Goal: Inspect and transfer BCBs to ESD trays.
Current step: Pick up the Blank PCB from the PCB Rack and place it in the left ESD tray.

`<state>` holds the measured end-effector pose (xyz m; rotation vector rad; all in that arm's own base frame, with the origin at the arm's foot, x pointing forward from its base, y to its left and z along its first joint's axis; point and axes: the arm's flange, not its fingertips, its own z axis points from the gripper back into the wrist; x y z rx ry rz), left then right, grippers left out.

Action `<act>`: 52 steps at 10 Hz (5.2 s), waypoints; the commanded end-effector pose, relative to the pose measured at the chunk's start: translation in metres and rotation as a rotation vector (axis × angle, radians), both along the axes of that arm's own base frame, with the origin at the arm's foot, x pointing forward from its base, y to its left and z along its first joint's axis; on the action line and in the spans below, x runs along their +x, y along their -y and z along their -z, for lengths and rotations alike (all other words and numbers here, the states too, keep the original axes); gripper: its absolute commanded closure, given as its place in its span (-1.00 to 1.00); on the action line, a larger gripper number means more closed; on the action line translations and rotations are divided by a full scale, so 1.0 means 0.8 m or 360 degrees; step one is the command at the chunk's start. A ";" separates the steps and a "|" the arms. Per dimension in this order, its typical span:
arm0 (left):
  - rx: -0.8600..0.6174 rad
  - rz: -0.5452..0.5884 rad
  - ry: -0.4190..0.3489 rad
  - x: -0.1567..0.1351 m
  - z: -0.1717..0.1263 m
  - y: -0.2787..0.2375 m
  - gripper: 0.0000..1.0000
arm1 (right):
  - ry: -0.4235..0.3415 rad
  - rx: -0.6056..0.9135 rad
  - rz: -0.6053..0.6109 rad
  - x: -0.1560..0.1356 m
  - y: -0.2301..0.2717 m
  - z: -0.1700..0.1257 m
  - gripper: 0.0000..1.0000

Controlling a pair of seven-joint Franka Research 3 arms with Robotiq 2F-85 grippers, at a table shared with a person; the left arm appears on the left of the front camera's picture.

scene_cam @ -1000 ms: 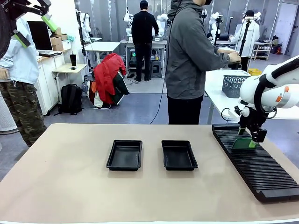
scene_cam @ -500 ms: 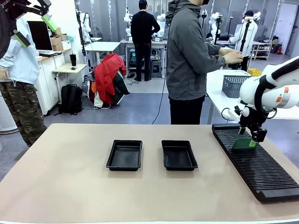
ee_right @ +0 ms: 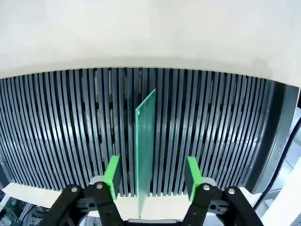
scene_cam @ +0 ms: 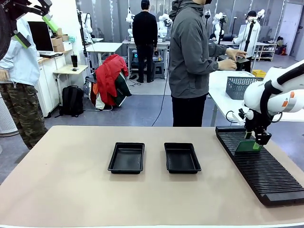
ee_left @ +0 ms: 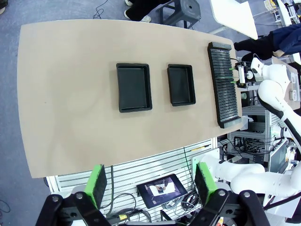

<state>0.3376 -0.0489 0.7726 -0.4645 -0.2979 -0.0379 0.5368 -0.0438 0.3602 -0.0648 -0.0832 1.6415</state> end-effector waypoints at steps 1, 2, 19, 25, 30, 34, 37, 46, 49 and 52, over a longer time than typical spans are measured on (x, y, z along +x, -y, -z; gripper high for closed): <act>-0.0011 0.0003 0.0008 0.001 0.002 -0.001 -1.00 | 0.0036 -0.0003 0.0025 -0.012 -0.003 -0.002 -0.19; -0.0011 0.0003 0.0008 0.001 0.002 -0.001 -1.00 | 0.0046 -0.0014 0.0047 -0.014 -0.003 -0.001 -0.06; -0.0011 0.0003 0.0008 0.001 0.002 -0.001 -1.00 | 0.0071 -0.0022 0.0192 -0.046 0.013 -0.107 1.00; -0.0011 0.0003 0.0008 0.001 0.002 -0.001 -1.00 | -0.0048 -0.0009 0.0306 -0.077 0.017 -0.288 1.00; -0.0011 0.0003 0.0008 0.001 0.002 -0.001 -1.00 | -0.0054 0.0038 0.0334 -0.090 0.019 -0.365 1.00; -0.0011 0.0003 0.0008 0.001 0.002 -0.001 -1.00 | -0.0026 0.0013 0.0294 -0.097 0.023 -0.369 1.00; -0.0011 0.0003 0.0008 0.001 0.002 -0.001 -1.00 | -0.0026 0.0013 0.0294 -0.097 0.023 -0.369 1.00; -0.0011 0.0003 0.0008 0.001 0.002 -0.001 -1.00 | -0.0022 0.0014 0.0295 -0.095 0.023 -0.370 0.96; -0.0011 0.0003 0.0008 0.001 0.002 -0.001 -1.00 | -0.0160 0.0296 0.0705 -0.090 -0.046 -0.369 0.96; -0.0011 0.0003 0.0008 0.001 0.002 -0.001 -1.00 | -0.0369 0.0464 0.1169 -0.095 -0.146 -0.349 0.96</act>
